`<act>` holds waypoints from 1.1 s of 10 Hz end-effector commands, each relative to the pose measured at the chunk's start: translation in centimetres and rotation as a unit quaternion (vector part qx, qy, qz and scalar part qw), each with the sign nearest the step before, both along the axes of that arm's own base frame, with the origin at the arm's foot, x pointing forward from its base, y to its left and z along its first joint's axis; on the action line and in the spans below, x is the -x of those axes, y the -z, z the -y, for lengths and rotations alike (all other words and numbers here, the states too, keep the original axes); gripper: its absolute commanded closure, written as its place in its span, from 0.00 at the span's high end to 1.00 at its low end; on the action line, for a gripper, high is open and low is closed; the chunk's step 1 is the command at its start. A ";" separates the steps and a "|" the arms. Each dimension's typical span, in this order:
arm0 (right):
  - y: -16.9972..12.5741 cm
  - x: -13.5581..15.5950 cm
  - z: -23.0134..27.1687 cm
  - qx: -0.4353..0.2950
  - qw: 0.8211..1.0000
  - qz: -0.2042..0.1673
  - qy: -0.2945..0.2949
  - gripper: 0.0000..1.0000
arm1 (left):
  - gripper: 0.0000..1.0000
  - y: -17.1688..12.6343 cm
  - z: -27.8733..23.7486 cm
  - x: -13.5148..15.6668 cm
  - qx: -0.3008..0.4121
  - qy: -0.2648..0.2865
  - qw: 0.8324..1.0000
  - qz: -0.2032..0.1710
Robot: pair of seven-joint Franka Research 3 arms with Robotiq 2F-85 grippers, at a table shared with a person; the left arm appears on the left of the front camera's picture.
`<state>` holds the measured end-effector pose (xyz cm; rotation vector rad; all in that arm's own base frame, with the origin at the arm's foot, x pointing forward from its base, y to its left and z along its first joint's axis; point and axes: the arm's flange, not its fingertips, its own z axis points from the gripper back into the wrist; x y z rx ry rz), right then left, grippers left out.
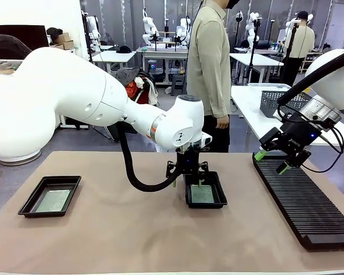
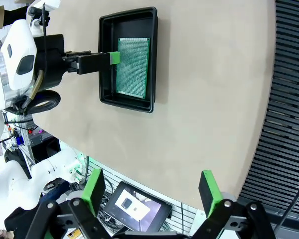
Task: Inspect and transfer BCBs to ESD trays.
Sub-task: Pick up the ESD tray and place it on the left side of the table.
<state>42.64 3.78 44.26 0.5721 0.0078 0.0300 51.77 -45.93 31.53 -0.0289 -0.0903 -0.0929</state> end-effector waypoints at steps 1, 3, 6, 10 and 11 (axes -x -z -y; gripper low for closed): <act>-0.1 0.0 -0.1 0.004 1.000 -0.001 0.012 1.00 | 1.00 -0.1 -0.2 -0.3 0.001 0.007 1.000 -0.001; -0.1 0.0 -0.1 0.004 1.000 -0.001 0.012 1.00 | 1.00 0.0 0.0 0.0 0.000 0.000 1.000 0.000; -0.1 0.0 -0.1 0.004 1.000 -0.001 0.012 1.00 | 1.00 0.0 0.0 0.0 0.000 0.000 1.000 0.000; -0.1 0.0 -0.1 0.004 1.000 -0.001 0.012 1.00 | 0.85 0.1 0.0 -0.1 0.005 -0.001 1.000 0.003; -0.1 0.0 -0.1 0.004 1.000 -0.001 0.012 1.00 | 0.80 0.2 0.1 -0.2 0.003 0.001 1.000 0.004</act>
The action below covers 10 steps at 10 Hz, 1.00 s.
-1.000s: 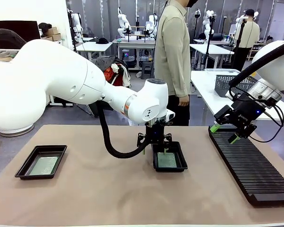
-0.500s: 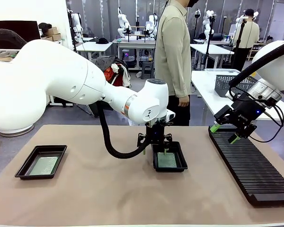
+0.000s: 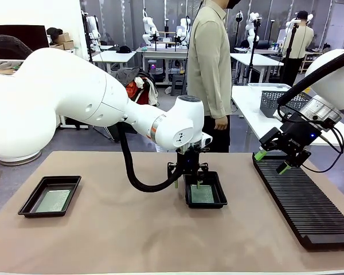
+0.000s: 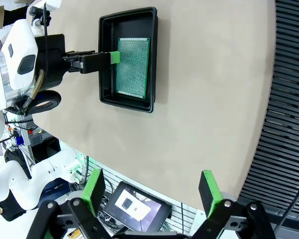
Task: Inspect and transfer BCBs to ESD trays.
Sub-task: Pick up the ESD tray and place it on the left side of the table.
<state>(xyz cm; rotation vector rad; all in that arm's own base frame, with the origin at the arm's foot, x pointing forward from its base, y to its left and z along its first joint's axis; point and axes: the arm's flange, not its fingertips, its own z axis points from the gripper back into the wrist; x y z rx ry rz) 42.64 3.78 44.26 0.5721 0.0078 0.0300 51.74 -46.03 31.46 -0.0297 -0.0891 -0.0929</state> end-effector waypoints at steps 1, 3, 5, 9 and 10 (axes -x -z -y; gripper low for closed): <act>-0.1 0.0 -0.1 0.004 1.000 -0.001 0.012 1.00 | 0.75 0.1 0.0 -0.3 0.005 0.000 1.000 0.006; -0.1 0.0 -0.1 0.004 1.000 -0.001 0.012 1.00 | 0.65 0.3 0.0 -0.4 0.007 0.001 1.000 0.004; -0.1 0.0 -0.1 0.004 1.000 -0.001 0.012 1.00 | 0.54 0.6 0.1 -0.6 0.005 0.002 1.000 0.002; -0.1 0.0 -0.1 0.004 1.000 -0.001 0.012 1.00 | 0.32 1.0 0.1 -0.5 0.004 0.001 1.000 0.000; -0.1 0.0 -0.1 0.004 1.000 -0.001 0.012 1.00 | 0.26 1.0 0.0 -0.5 0.003 -0.001 1.000 0.001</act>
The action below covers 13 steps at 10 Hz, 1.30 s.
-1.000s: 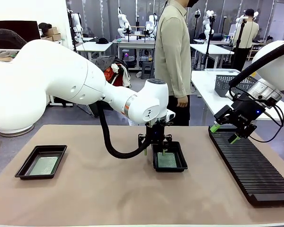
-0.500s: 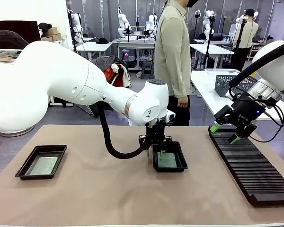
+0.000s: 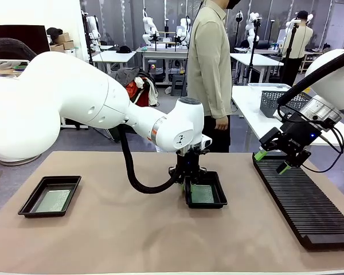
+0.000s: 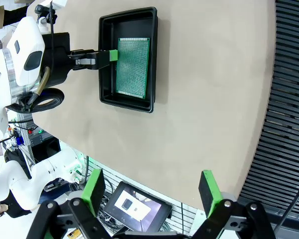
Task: Inspect and transfer BCBs to ESD trays.
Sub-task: Pick up the ESD tray and place it on the left side of the table.
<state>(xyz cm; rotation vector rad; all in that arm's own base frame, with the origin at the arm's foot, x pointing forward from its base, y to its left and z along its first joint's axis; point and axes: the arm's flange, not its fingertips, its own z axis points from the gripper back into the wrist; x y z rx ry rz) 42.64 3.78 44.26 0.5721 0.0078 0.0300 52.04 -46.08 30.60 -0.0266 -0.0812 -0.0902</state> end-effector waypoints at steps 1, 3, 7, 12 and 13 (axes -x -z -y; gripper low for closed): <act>-0.1 0.0 -0.1 0.004 1.000 -0.001 0.012 1.00 | 0.21 0.1 -0.1 -0.2 0.004 -0.002 1.000 0.007; -0.1 0.0 -0.1 0.004 1.000 -0.001 0.012 1.00 | 0.10 0.1 -0.1 -0.1 0.003 -0.003 1.000 0.008; -0.1 0.0 -0.1 0.004 1.000 -0.001 0.012 1.00 | 0.00 0.1 -0.2 -0.1 0.002 -0.004 1.000 0.008; -0.1 0.0 -0.1 0.004 1.000 -0.001 0.012 1.00 | 0.00 0.1 -2.0 0.3 0.058 -0.001 0.998 -0.010; -0.1 0.0 -0.1 0.004 1.000 -0.001 0.012 1.00 | 0.00 0.1 -2.8 0.4 0.084 -0.002 0.996 -0.014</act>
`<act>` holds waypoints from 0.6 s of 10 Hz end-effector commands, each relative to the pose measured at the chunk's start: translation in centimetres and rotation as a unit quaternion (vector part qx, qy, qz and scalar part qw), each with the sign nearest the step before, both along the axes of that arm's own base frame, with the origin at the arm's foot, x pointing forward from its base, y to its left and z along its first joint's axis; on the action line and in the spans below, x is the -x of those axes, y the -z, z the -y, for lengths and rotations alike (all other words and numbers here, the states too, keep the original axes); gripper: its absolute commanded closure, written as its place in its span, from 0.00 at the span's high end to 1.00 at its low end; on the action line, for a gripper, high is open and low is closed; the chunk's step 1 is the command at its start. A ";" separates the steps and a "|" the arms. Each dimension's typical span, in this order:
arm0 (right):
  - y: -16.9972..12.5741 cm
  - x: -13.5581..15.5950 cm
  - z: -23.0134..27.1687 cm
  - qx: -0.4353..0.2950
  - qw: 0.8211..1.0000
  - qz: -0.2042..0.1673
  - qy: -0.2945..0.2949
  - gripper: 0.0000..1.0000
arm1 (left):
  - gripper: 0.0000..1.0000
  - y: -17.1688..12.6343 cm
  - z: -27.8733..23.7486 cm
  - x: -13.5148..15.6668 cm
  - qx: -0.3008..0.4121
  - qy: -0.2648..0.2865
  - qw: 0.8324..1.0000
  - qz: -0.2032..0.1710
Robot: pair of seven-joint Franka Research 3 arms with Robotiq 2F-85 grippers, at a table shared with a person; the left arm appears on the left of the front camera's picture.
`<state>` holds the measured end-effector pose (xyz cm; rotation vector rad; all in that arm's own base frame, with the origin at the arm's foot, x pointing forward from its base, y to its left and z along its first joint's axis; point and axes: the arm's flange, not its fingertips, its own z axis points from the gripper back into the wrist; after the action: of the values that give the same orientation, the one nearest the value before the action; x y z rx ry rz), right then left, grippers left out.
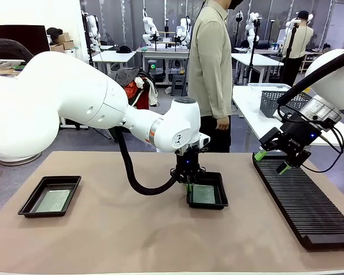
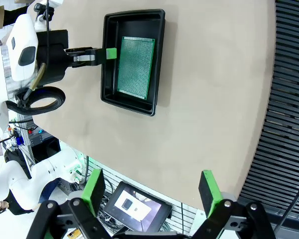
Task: Inspect and transfer BCBs to ESD trays.
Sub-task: Pick up the ESD tray and place it on the left side of the table.
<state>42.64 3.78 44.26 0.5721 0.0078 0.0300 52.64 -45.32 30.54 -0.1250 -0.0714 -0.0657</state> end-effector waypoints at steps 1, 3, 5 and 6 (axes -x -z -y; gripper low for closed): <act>-0.1 0.0 -0.1 0.004 1.000 -0.001 0.012 1.00 | 0.00 -0.1 -2.8 1.1 0.055 0.006 0.998 -0.002; -0.1 0.0 -0.1 0.004 1.000 -0.001 0.012 1.00 | 0.00 -0.1 -3.8 1.3 0.084 0.007 0.996 0.002; -0.1 0.0 -0.1 0.004 1.000 -0.001 0.012 1.00 | 0.00 -0.3 -4.9 1.9 0.116 0.007 0.993 0.016; -0.1 0.0 -0.1 0.004 1.000 -0.001 0.012 1.00 | 0.00 -0.6 -5.5 2.4 0.131 0.007 0.991 0.020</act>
<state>42.64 3.78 44.26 0.5721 0.0078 0.0299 51.83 -41.67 30.77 -0.3261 -0.1163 -0.0552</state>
